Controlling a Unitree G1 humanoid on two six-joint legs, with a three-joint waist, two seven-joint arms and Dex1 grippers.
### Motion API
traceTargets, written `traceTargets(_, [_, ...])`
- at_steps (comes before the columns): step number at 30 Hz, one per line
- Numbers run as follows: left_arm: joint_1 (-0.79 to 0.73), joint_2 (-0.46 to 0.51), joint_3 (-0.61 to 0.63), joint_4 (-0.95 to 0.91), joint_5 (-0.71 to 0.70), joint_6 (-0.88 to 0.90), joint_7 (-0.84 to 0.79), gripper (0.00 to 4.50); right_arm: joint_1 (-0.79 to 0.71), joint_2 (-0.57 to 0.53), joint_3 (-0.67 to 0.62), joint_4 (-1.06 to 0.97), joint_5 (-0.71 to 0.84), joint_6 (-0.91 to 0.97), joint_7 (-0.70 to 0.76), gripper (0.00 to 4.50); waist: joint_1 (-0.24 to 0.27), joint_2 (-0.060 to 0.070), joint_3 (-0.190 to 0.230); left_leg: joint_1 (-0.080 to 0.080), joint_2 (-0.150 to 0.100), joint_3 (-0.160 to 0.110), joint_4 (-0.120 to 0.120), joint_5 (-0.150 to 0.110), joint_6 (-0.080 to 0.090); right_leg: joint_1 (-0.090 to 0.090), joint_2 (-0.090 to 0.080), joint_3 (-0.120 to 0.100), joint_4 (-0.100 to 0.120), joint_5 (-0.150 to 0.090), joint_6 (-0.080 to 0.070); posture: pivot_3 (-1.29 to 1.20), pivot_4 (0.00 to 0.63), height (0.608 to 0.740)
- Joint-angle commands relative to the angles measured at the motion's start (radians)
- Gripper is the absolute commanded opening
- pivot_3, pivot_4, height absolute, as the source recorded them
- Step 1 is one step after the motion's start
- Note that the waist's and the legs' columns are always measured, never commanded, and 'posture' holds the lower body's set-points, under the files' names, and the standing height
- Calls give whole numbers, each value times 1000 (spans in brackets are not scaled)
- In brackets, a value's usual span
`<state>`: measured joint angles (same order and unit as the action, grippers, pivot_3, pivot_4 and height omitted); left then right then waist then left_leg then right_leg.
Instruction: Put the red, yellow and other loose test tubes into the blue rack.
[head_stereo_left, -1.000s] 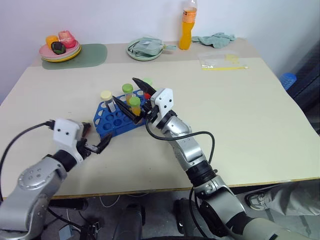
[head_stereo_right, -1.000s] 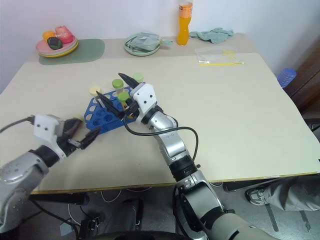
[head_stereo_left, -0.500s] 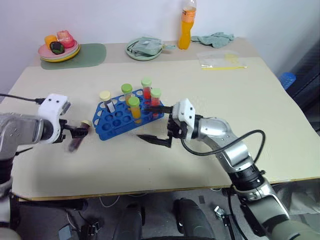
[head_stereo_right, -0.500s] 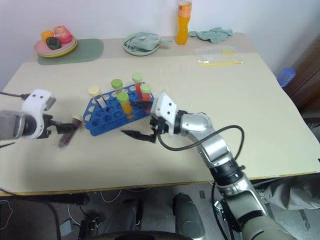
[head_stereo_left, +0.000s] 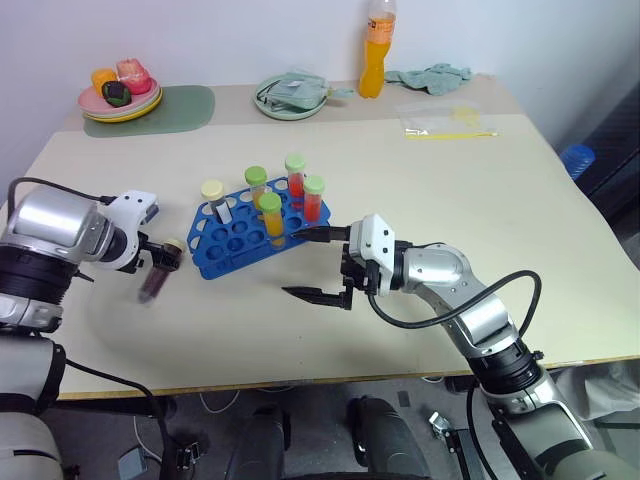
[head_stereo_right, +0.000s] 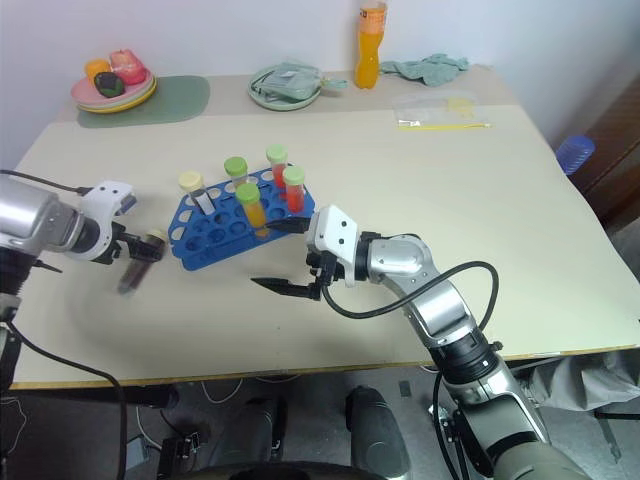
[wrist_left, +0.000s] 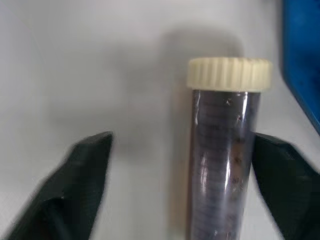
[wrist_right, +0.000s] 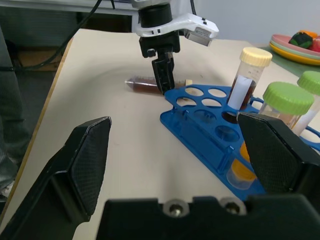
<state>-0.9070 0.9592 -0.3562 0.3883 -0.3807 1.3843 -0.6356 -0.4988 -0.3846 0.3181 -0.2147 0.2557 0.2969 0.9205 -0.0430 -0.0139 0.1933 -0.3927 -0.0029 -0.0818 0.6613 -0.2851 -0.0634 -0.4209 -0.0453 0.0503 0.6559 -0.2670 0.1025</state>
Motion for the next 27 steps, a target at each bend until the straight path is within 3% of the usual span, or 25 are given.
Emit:
traceTargets(1, [-13, 1, -13, 18, 50, -23, -27, 2125, 1, -1, 2, -46, -9, -15, -4, 4500, -1, 0, 0, 0, 0, 0, 0, 0, 0, 0, 0, 0, 0, 0, 0, 0, 150, 740])
traceTargets(3, [-5, 15, -4, 13, 58, -25, -41, 1062, 4, 0, 3, -52, -11, -13, -5, 4500, -3, 0, 0, 0, 0, 0, 1, 0, 0, 0, 0, 0, 2, 0, 0, 0, 150, 740])
traceTargets(7, [38, 49, 99, -6, 96, -95, 6, 1062, 11, -2, -2, -57, -13, -11, -4, 4500, -6, 0, 0, 1, 0, 0, 1, 0, 0, -1, 0, 0, 3, 0, 0, 0, 150, 740])
traceTargets(10, [135, 25, 416, -69, 88, -393, 162, 1062, 27, -12, -22, -48, -10, -1, -12, 4500, -6, -1, 0, 0, 1, 0, 1, 0, 0, -4, 0, 1, 5, 0, 0, 0, 150, 740])
traceTargets(14, [304, -125, 783, -419, 7, -542, 289, 1062, 74, -22, -61, -25, -4, 13, -43, 4500, 11, -3, 0, -3, 1, -2, 3, 1, -2, -7, -3, 0, 6, 0, -1, 0, 150, 740])
traceTargets(17, [530, -318, 911, -809, -87, -752, 253, 1062, 115, -24, -86, 18, -28, -17, -79, 4500, 25, -2, -1, -2, 1, 1, 3, 1, -2, -5, -9, 1, 4, 0, 0, 0, 150, 740])
traceTargets(19, [630, -449, 884, -987, -140, -780, 293, 1062, 130, -13, -104, 65, -58, -53, -129, 4500, 32, -3, -1, -2, 0, 3, 3, 1, -1, -4, -11, 1, 1, 0, 0, 0, 150, 740])
traceTargets(21, [720, -510, 734, -1100, -29, -851, 334, 1062, 135, -7, -122, 116, -68, -66, -157, 4500, 35, -5, -1, -3, -2, 4, 3, 0, 0, -3, -11, 0, 0, 2, 2, 0, 150, 740])
traceTargets(24, [782, -577, 532, -1120, 144, -957, 408, 1062, 134, -3, -134, 163, -78, -85, -178, 4500, 32, -5, -1, 1, -4, 5, 3, 1, 0, 2, -9, 0, 0, 3, 3, 0, 150, 740])
traceTargets(27, [799, -680, 408, -1042, 240, -1057, 483, 1062, 129, 3, -134, 182, -82, -100, -183, 4500, 27, -4, -1, 8, -2, 4, 3, 1, 1, 10, -4, 0, -4, 3, 2, 0, 150, 740])
